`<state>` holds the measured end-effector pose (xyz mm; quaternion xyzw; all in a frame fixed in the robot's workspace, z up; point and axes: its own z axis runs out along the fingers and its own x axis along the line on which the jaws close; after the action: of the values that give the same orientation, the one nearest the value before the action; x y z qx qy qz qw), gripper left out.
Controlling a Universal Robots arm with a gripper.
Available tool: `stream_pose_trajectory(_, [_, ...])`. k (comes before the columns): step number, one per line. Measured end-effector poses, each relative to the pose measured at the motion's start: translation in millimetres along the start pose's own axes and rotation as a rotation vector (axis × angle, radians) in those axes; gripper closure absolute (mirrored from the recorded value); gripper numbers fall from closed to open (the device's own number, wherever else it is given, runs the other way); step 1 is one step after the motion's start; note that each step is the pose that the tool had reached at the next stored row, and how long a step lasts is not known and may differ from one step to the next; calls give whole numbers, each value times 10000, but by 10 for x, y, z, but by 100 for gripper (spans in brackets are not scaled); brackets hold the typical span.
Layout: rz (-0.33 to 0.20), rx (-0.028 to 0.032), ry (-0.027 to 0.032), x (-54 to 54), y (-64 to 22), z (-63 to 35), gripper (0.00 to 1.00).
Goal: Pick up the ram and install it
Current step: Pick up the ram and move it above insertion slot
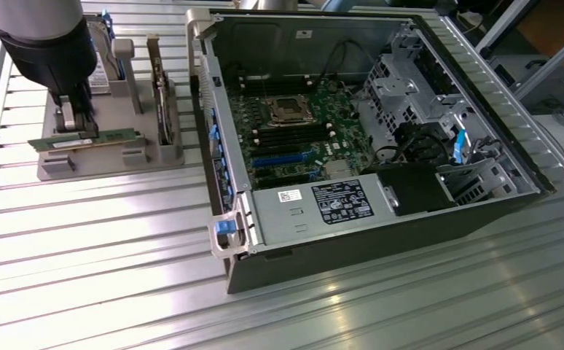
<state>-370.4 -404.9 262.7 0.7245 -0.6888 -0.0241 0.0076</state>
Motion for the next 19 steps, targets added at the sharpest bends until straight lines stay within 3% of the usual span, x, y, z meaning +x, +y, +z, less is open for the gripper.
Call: stream_pose_trajectory(19, [0,0,0,-2,4,-88,88])
